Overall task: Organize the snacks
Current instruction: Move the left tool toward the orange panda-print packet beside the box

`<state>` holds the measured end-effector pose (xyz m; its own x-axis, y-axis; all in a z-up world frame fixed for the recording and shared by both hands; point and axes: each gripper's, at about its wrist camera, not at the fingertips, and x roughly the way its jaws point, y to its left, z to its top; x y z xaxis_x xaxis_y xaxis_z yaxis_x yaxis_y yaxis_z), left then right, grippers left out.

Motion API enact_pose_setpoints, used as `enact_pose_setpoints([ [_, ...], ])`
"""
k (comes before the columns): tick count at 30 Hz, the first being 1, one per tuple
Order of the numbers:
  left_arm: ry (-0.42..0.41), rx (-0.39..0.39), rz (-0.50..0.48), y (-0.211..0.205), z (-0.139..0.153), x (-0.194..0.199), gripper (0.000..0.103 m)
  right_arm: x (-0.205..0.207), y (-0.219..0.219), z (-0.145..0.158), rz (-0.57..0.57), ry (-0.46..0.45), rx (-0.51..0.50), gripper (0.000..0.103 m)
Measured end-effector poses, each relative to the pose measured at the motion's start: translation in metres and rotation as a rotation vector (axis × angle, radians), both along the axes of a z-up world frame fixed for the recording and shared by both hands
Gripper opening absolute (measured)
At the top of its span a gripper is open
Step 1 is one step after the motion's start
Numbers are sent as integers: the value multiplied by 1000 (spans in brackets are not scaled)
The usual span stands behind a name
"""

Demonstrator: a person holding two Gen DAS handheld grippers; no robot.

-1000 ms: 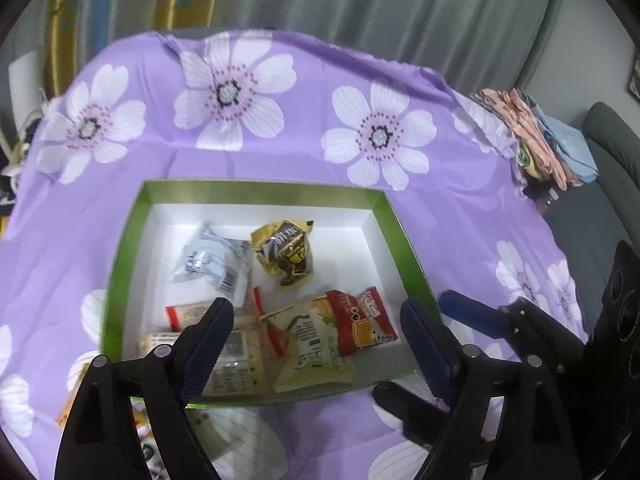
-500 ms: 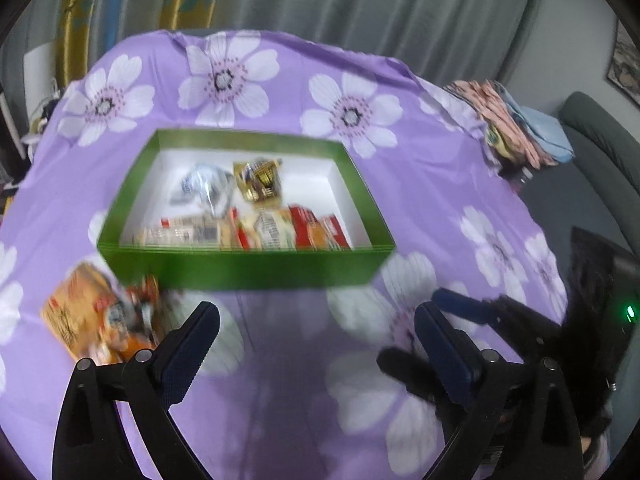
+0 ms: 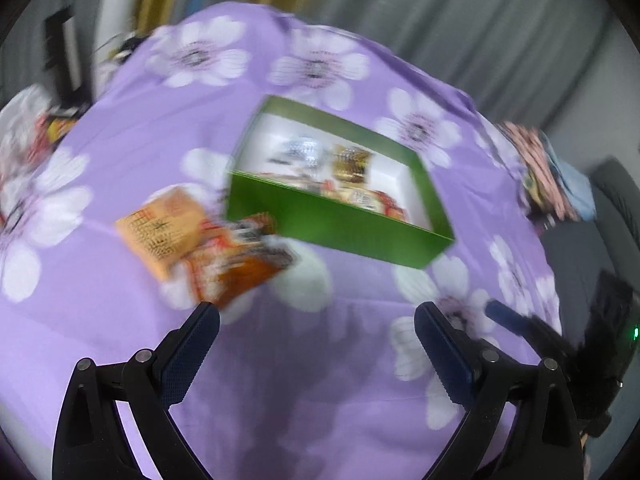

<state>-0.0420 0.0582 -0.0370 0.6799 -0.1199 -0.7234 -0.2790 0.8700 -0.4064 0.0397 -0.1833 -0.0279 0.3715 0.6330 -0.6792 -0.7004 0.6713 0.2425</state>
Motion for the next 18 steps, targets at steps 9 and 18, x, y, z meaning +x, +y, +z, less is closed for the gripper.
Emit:
enact_pose_setpoints([
  [9, 47, -93, 111, 44, -22, -23, 98, -7, 15, 0, 45, 1, -9, 89],
  [18, 57, -233, 144, 63, -38, -21, 98, -8, 30, -7, 81, 14, -36, 89],
])
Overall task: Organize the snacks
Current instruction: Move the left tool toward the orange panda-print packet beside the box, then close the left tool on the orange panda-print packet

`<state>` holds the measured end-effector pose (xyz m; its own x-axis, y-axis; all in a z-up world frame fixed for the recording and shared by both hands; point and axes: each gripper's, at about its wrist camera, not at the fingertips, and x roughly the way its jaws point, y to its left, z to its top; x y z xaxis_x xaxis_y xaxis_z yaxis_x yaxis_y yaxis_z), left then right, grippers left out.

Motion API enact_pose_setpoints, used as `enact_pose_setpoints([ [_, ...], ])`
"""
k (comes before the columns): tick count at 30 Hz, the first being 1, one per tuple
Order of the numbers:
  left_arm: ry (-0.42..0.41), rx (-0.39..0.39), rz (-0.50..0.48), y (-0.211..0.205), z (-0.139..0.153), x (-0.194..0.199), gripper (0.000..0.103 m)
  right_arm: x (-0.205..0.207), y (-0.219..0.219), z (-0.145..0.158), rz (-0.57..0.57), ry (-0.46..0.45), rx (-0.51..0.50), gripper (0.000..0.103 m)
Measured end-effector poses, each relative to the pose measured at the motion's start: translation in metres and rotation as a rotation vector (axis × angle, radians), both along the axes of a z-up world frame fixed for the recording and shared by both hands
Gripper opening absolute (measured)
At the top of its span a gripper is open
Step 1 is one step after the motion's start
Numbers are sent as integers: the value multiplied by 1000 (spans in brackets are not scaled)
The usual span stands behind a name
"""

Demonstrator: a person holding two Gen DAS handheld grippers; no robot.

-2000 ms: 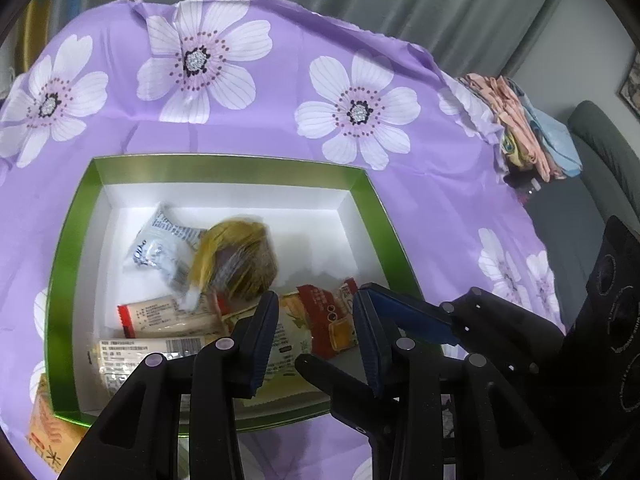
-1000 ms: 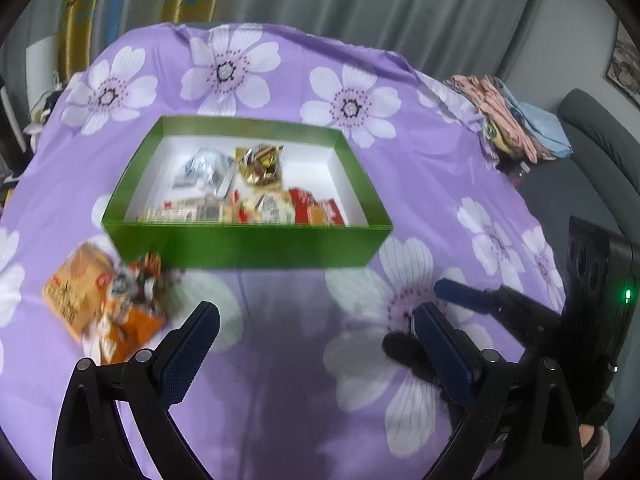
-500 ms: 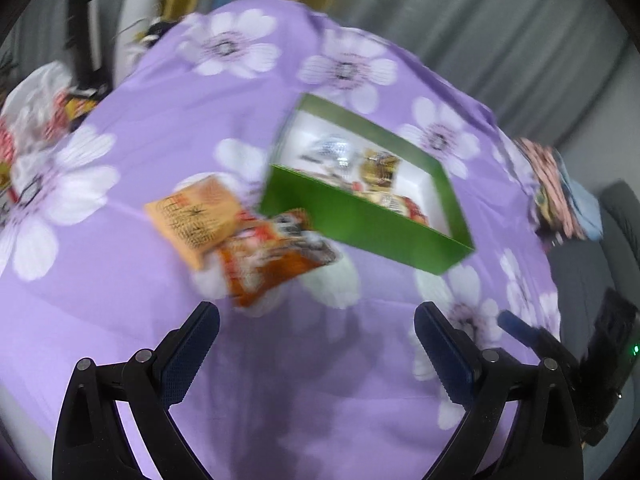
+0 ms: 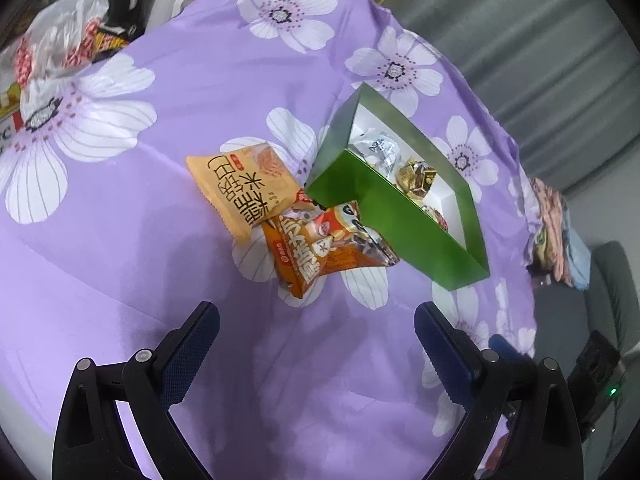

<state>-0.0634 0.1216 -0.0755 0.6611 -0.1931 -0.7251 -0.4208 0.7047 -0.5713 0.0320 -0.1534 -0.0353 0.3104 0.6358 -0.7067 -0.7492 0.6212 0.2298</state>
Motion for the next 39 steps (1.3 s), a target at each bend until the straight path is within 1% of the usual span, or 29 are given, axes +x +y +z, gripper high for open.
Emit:
enact_pose_setpoints([
  [5, -3, -27, 7, 5, -3, 1, 98, -1, 9, -4, 21, 6, -6, 89],
  [7, -5, -24, 7, 5, -4, 3, 98, 0, 14, -5, 31, 7, -10, 89],
  [9, -2, 1, -2, 3, -3, 5, 98, 1, 18, -5, 36, 4, -10, 89],
  [13, 0, 76, -24, -2, -2, 8, 98, 6, 19, -2, 32, 5, 16, 89],
  [16, 7, 100, -38, -3, -5, 10, 98, 11, 19, -2, 24, 14, 25, 89],
  [19, 13, 127, -51, -6, -8, 13, 98, 16, 21, -4, 18, 43, 49, 89],
  [22, 15, 143, -63, -8, -10, 16, 98, 22, 25, -5, 25, 92, 91, 89],
  [26, 21, 161, -79, -11, -14, 22, 98, 29, 39, -6, 54, 132, 131, 89],
  [29, 24, 167, -90, -11, -17, 26, 98, 34, 54, -9, 76, 185, 161, 89],
  [33, 21, 187, -107, -14, -18, 32, 98, 38, 79, -11, 122, 199, 160, 89],
  [36, 23, 193, -116, -14, -21, 37, 98, 46, 96, -13, 142, 219, 145, 87],
  [38, 26, 194, -121, -15, -22, 42, 95, 50, 109, -15, 161, 227, 130, 83],
  [39, 25, 195, -123, -15, -23, 44, 91, 52, 114, -17, 170, 231, 122, 83],
])
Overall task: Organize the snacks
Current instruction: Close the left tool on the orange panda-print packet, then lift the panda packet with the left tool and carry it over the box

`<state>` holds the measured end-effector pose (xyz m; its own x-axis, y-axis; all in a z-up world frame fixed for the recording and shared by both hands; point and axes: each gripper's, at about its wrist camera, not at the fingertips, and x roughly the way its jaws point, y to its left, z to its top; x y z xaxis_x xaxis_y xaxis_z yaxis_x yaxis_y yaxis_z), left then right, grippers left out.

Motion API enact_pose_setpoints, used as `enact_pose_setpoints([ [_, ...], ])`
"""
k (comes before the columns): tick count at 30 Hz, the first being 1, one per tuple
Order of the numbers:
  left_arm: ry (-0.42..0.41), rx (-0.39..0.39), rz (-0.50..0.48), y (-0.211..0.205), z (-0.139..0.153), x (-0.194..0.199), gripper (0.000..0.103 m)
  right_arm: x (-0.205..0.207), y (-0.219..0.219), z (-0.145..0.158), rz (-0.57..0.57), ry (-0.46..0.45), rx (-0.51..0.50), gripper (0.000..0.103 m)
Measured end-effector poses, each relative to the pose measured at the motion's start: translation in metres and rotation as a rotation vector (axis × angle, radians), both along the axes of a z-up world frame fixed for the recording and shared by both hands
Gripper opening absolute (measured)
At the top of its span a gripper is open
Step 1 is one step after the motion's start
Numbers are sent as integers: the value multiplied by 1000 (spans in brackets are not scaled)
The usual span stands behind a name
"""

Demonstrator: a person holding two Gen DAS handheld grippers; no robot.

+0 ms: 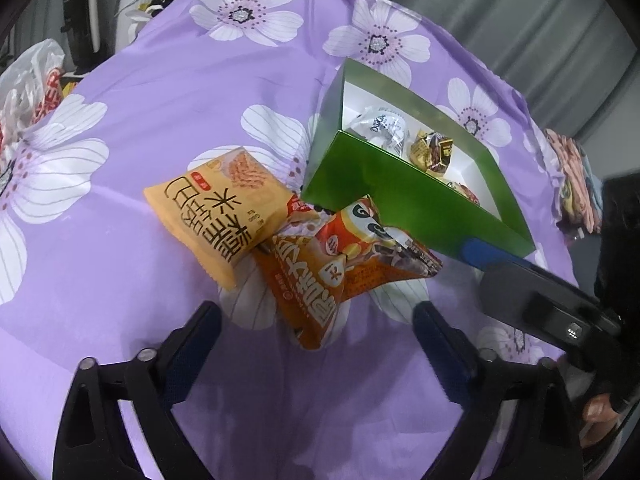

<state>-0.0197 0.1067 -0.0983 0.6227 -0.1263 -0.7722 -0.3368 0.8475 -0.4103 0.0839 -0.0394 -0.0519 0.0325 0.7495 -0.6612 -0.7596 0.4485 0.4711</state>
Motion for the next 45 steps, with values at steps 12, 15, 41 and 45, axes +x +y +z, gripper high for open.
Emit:
enact_pose_setpoints([
  [12, -1, -10, -1, 4, -4, 12, 78, 22, 49, -34, 65, 84, -126, 61],
  [15, -7, 0, 18, 5, -5, 13, 63, 23, 50, -40, 72, 93, -139, 56],
  [41, -64, 1, -97, -35, 15, -7, 48, -11, -19, -13, -12, 41, -53, 47],
  [45, -78, 20, -145, -54, 26, -8, 48, -19, -38, -4, -52, 24, -36, 47],
])
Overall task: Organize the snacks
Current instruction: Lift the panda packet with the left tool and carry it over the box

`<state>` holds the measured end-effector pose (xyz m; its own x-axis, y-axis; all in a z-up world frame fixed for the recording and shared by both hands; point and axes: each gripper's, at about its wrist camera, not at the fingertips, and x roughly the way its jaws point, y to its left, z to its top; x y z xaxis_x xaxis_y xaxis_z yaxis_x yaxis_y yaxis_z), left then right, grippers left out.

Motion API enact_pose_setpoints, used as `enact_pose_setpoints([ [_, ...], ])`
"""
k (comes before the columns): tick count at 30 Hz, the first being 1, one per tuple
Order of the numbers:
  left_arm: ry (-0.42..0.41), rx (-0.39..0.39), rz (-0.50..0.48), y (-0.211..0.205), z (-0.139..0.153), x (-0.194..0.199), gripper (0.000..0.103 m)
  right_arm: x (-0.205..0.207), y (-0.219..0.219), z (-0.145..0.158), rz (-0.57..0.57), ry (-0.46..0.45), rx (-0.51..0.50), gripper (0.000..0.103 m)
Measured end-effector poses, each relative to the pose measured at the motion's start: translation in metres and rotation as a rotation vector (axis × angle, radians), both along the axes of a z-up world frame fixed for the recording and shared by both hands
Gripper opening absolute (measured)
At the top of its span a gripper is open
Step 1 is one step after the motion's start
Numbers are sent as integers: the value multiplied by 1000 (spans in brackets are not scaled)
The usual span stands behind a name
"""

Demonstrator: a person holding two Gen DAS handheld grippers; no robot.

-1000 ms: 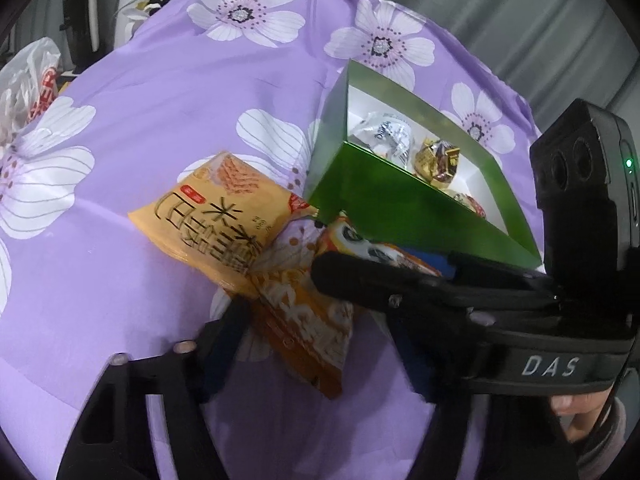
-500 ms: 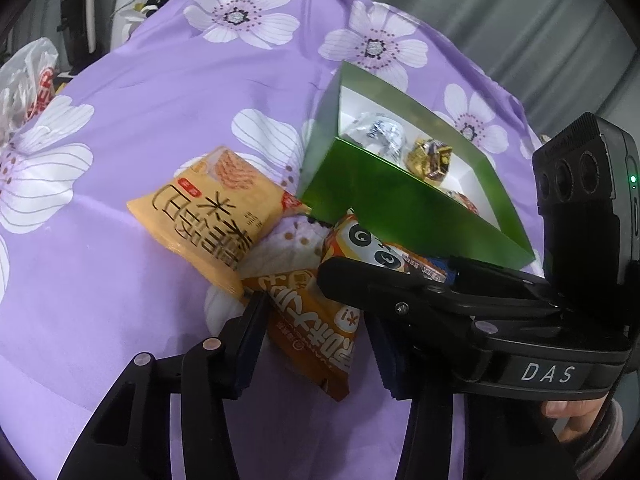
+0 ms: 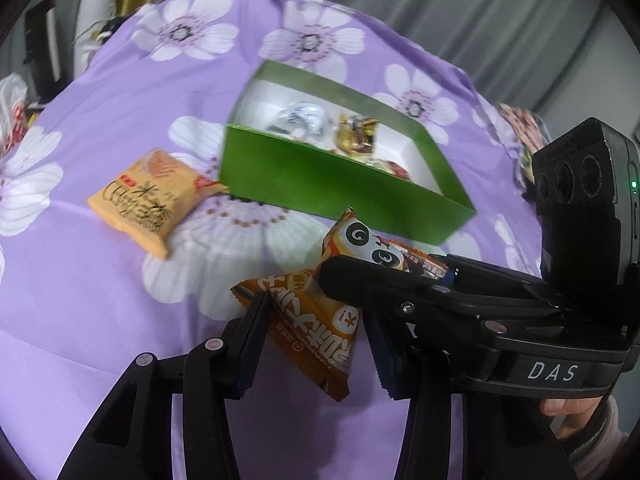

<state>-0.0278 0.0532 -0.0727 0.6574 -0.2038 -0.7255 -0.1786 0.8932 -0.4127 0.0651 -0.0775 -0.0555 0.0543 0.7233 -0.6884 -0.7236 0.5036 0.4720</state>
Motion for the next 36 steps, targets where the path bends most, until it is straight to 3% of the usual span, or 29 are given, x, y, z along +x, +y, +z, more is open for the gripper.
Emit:
enact_pose_setpoints([
  [16, -44, 80, -122, -57, 36, -8, 48, -21, -66, 29, -105, -51, 73, 47],
  [36, -65, 115, -128, -74, 51, -12, 48, -29, -87, 45, -120, -78, 125, 47],
])
